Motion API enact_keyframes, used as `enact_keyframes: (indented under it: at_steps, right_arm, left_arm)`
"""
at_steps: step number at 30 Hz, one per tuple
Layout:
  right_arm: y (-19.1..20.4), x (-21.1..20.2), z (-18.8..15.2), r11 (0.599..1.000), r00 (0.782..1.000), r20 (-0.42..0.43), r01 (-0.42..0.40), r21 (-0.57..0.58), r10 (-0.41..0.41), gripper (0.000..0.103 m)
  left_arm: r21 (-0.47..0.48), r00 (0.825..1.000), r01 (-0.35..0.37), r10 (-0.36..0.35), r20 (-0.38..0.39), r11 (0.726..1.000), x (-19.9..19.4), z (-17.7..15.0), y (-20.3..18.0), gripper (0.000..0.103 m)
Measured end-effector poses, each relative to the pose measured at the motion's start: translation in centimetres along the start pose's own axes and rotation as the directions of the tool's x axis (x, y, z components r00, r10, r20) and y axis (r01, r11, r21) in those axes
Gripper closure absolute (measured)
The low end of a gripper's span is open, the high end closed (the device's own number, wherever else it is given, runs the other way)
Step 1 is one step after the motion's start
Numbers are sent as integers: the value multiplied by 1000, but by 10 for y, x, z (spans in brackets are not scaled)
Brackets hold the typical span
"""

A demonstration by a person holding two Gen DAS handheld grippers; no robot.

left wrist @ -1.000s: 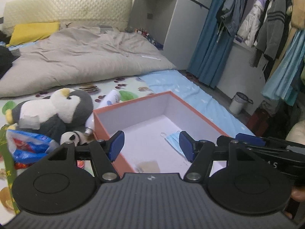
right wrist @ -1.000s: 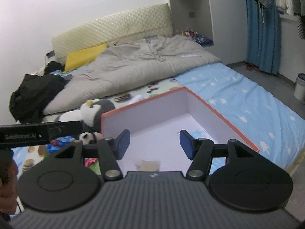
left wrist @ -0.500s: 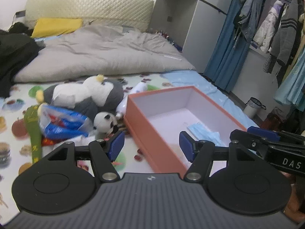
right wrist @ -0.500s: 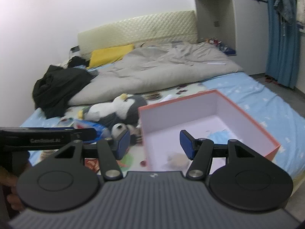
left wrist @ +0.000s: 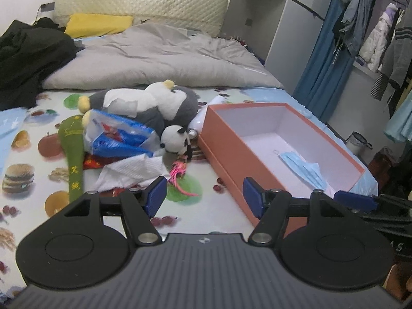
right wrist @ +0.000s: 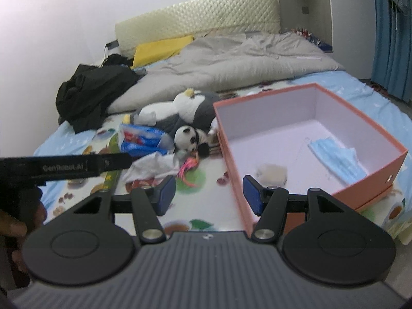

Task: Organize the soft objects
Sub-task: 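Withdraw both open tools from the box back toward the pile, then grasp the pink toy with the right tool while the left grasps the red snack packet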

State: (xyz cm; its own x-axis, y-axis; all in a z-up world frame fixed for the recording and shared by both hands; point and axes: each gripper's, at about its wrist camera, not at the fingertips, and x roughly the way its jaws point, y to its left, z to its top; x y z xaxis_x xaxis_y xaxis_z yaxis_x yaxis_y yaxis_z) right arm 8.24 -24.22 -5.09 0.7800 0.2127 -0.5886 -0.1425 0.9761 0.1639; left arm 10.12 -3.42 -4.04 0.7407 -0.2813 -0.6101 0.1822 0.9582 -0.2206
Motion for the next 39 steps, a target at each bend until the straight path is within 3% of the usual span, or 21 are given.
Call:
enact_keyframes:
  at_steps: [7,14,23,39]
  right_arm:
    - [19,7,-15,999,999,-46,-11,-44,9,43]
    - [28,33,-19,998,996,-83,-34,-59,29,43]
    - [36,105,-27,998,983,-180,-49,-29,43,43]
    - [47,222,9,999,972,-233,-25,-25,19,45]
  left_arm:
    - [-50,999,-44,43,-25,998,0,-23,24,32]
    - [-89,994,-90,85,-64,992,25,-39,51,32]
    - [-75,983,-139,128,-131,987,90,-46,83,31]
    - [-121,974,-129,103,-201,984,157,-36,121,25]
